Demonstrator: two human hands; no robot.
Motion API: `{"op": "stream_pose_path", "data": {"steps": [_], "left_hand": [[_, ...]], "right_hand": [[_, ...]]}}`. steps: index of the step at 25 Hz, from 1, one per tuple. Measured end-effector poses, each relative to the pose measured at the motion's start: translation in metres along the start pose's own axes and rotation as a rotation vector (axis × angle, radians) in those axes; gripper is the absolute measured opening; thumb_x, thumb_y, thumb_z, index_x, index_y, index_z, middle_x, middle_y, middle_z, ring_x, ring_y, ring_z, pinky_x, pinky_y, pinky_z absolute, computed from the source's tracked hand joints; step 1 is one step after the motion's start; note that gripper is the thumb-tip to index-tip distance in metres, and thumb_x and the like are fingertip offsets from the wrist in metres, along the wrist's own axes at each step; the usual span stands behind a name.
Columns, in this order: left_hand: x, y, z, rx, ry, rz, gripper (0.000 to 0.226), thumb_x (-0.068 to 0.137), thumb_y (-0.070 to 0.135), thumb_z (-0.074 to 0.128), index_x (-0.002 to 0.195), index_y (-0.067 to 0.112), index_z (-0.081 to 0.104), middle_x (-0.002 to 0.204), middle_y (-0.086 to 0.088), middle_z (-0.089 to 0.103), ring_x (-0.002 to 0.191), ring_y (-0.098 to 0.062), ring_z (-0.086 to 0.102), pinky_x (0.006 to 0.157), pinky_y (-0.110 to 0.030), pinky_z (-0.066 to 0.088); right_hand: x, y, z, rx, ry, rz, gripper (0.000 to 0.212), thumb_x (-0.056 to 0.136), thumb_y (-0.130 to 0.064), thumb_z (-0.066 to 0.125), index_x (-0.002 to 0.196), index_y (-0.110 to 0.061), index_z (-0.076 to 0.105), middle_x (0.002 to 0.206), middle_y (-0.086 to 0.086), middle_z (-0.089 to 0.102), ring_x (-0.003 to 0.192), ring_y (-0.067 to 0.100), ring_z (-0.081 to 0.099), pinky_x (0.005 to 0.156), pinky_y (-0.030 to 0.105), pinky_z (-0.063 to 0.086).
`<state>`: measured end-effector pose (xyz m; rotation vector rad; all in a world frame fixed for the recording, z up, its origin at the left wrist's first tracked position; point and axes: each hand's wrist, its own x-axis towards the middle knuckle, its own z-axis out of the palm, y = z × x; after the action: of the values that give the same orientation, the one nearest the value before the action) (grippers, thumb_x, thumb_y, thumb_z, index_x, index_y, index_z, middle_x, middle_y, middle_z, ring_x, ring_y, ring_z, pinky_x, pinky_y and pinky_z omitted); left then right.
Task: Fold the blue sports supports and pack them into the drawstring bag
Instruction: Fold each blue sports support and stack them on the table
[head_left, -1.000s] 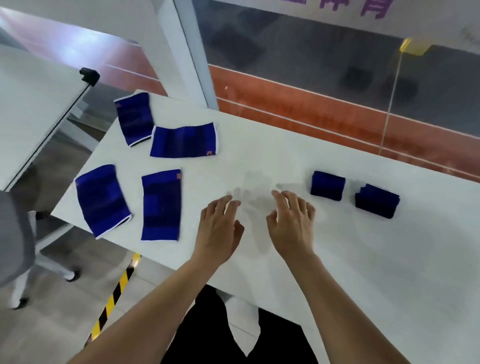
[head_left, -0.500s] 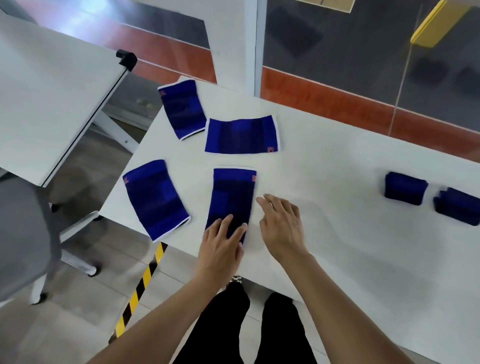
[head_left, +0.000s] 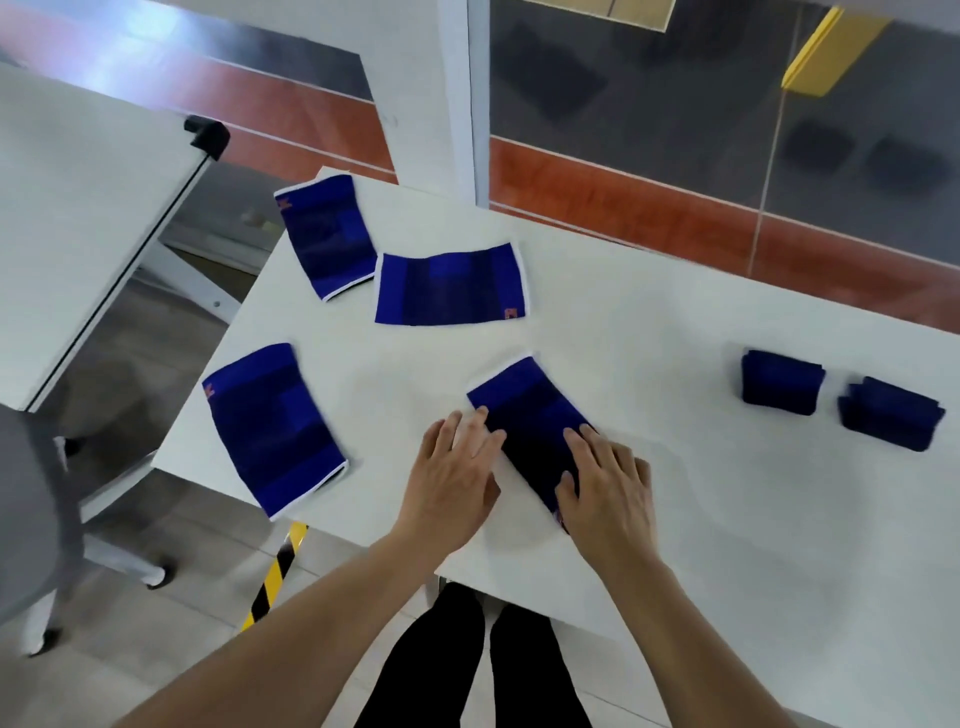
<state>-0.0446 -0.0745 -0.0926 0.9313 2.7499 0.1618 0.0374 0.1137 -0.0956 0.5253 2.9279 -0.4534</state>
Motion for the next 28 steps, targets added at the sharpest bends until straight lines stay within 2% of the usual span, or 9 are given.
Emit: {"op": "stream_pose_path", "data": {"steps": [5,9,11,14,17,20,22,24,28], "left_hand": [[0.072,0.015,-0.021,-0.087,0.037,-0.029,0.05,0.091,0.021,0.049,0.141,0.015,0.05,0.154,-0.012,0.042,0.136,-0.034,0.044,0.111,-0.044,0.037],[0.126,0.004,-0.03,-0.155,0.007,-0.223,0.065,0.098,0.021,0.047,0.158,0.016,0.023,0.167,-0.01,0.021,0.151,-0.033,0.024,0.119,-0.044,0.028],[0.133,-0.005,-0.024,-0.122,-0.043,-0.263,0.066,0.099,0.027,0.044,0.159,0.017,0.019,0.167,-0.009,0.018,0.153,-0.034,0.018,0.122,-0.045,0.022],[0.11,-0.01,-0.012,-0.079,-0.032,-0.192,0.062,0.096,0.029,0.046,0.155,0.018,0.03,0.163,-0.01,0.029,0.149,-0.036,0.025,0.122,-0.047,0.022],[0.063,0.001,-0.006,-0.132,-0.03,-0.141,0.057,0.092,0.025,0.054,0.148,0.024,0.04,0.156,-0.008,0.039,0.146,-0.034,0.032,0.121,-0.048,0.025],[0.009,0.019,0.001,-0.13,-0.034,-0.184,0.064,0.086,0.02,0.064,0.146,0.025,0.042,0.151,-0.007,0.045,0.14,-0.033,0.041,0.116,-0.047,0.036],[-0.015,0.029,0.005,-0.122,-0.03,-0.221,0.066,0.083,0.023,0.062,0.147,0.022,0.045,0.145,-0.008,0.05,0.125,-0.033,0.051,0.109,-0.046,0.042],[-0.025,0.033,0.006,-0.102,-0.012,-0.223,0.064,0.082,0.027,0.06,0.145,0.02,0.048,0.138,-0.006,0.053,0.111,-0.029,0.054,0.105,-0.045,0.044],[-0.028,0.027,0.003,-0.15,0.013,-0.18,0.052,0.085,0.028,0.062,0.136,0.018,0.056,0.136,-0.005,0.055,0.109,-0.027,0.055,0.103,-0.044,0.046]], "right_hand": [[-0.008,0.031,-0.003,-0.019,0.061,0.123,0.057,0.092,-0.031,0.064,0.146,-0.018,0.051,0.151,0.009,0.05,0.135,0.03,0.049,0.108,0.046,0.039],[0.003,0.047,-0.007,-0.018,0.081,0.175,0.06,0.091,-0.03,0.066,0.147,-0.016,0.049,0.149,0.011,0.051,0.134,0.032,0.048,0.107,0.048,0.04],[0.01,0.051,-0.007,-0.022,0.094,0.186,0.059,0.091,-0.029,0.066,0.146,-0.016,0.05,0.148,0.011,0.052,0.134,0.032,0.048,0.108,0.048,0.039],[0.021,0.046,-0.011,0.013,0.148,0.189,0.055,0.091,-0.024,0.065,0.143,-0.014,0.053,0.146,0.011,0.054,0.133,0.032,0.049,0.109,0.048,0.038],[0.034,0.026,-0.013,0.07,0.191,0.078,0.053,0.088,-0.016,0.069,0.14,-0.013,0.057,0.141,0.01,0.058,0.128,0.031,0.053,0.106,0.047,0.041],[0.041,-0.003,-0.006,0.101,0.166,-0.039,0.044,0.085,-0.01,0.069,0.129,-0.012,0.064,0.127,0.006,0.066,0.118,0.029,0.059,0.099,0.045,0.046],[0.035,-0.019,0.002,0.099,0.117,-0.113,0.038,0.085,-0.01,0.068,0.123,-0.015,0.066,0.119,0.002,0.067,0.112,0.026,0.061,0.095,0.043,0.047],[0.024,-0.028,0.01,0.099,0.073,-0.169,0.042,0.088,-0.012,0.063,0.129,-0.018,0.064,0.121,-0.002,0.066,0.113,0.022,0.059,0.096,0.04,0.046],[0.01,-0.031,0.018,0.116,0.051,-0.179,0.049,0.09,-0.012,0.059,0.138,-0.022,0.055,0.129,-0.005,0.062,0.116,0.019,0.056,0.097,0.037,0.044]]}}
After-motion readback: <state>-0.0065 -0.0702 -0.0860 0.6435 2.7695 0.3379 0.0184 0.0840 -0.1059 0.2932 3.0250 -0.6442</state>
